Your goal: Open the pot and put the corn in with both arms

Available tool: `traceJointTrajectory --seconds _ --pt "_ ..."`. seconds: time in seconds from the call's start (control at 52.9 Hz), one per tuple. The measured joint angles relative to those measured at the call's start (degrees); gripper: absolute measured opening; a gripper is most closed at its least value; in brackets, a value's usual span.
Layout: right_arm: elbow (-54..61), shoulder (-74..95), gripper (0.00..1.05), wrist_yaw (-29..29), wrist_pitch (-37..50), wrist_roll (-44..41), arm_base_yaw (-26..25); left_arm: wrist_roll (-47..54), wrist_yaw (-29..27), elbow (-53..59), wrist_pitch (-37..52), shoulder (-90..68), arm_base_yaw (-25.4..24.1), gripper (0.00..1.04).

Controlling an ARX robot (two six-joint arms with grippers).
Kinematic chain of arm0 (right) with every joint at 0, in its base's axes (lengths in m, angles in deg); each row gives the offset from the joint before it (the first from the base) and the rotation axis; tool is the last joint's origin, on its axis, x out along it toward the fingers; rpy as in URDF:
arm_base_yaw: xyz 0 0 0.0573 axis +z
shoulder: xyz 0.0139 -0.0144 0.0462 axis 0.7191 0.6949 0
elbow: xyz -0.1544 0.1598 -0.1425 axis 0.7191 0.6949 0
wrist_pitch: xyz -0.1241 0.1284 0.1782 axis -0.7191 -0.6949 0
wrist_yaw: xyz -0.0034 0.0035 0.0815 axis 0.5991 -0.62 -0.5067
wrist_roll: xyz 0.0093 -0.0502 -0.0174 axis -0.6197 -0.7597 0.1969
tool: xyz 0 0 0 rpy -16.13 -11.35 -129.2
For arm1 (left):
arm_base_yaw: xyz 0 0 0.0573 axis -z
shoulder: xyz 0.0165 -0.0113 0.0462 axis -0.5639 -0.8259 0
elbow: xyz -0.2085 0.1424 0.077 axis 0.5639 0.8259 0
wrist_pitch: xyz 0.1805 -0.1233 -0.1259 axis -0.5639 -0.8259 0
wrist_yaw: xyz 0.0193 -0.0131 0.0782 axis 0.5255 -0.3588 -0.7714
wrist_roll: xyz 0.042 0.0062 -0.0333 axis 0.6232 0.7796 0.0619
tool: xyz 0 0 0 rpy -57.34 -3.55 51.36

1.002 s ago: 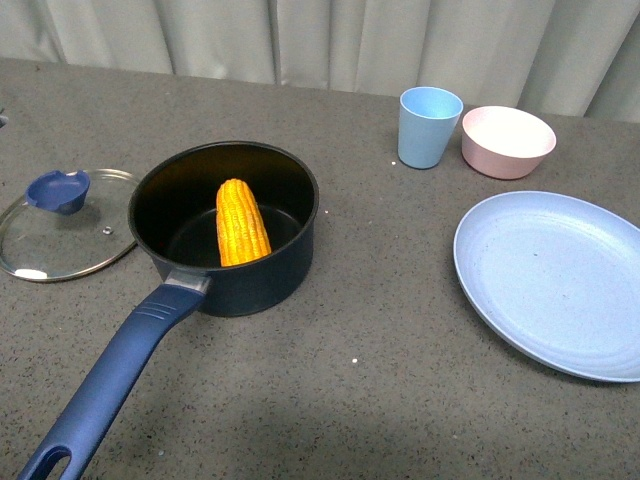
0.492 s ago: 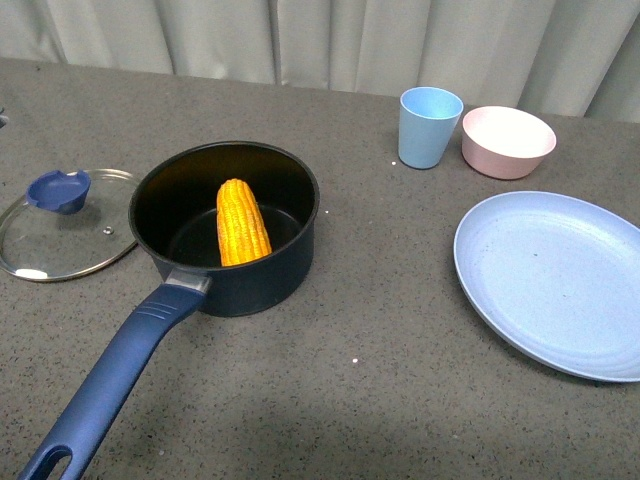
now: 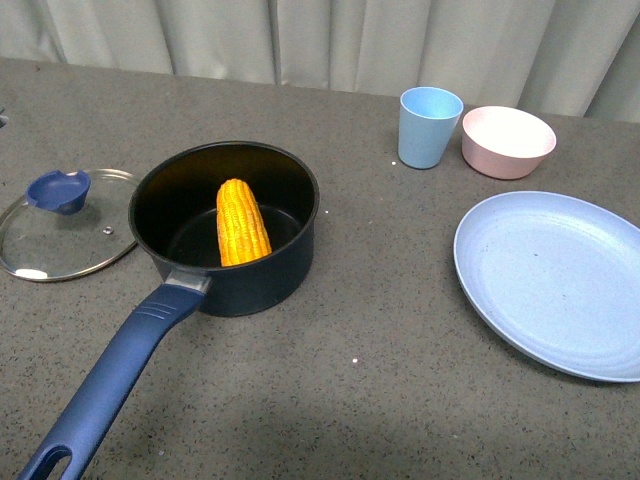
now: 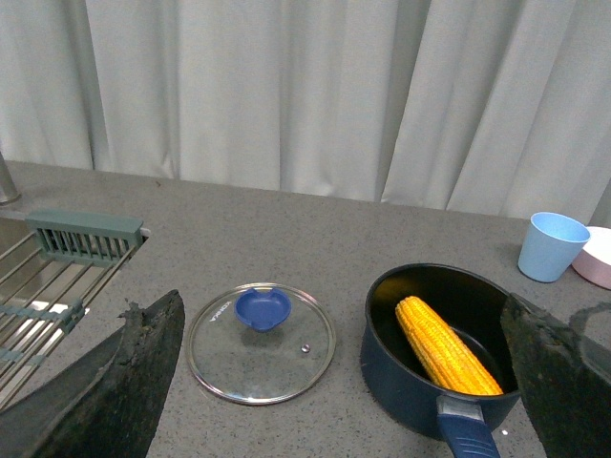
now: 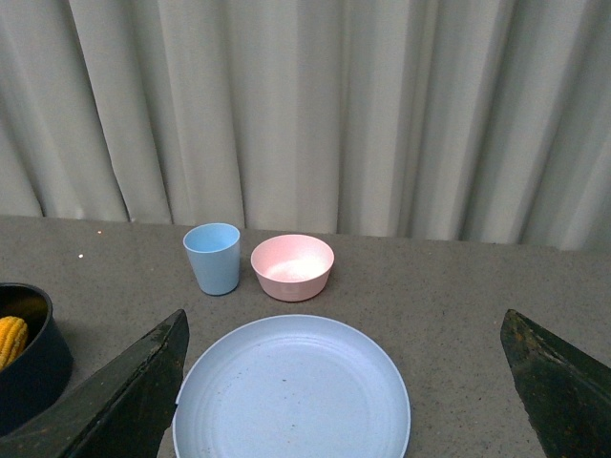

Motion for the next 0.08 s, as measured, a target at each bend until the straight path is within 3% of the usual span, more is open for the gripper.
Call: traceJointTrajectory --seconds 0.076 --pt "0.0 0.0 0.96 0.0 0.0 0.0 0.0 0.0 0.0 0.0 0.0 0.0 0.0 0.98"
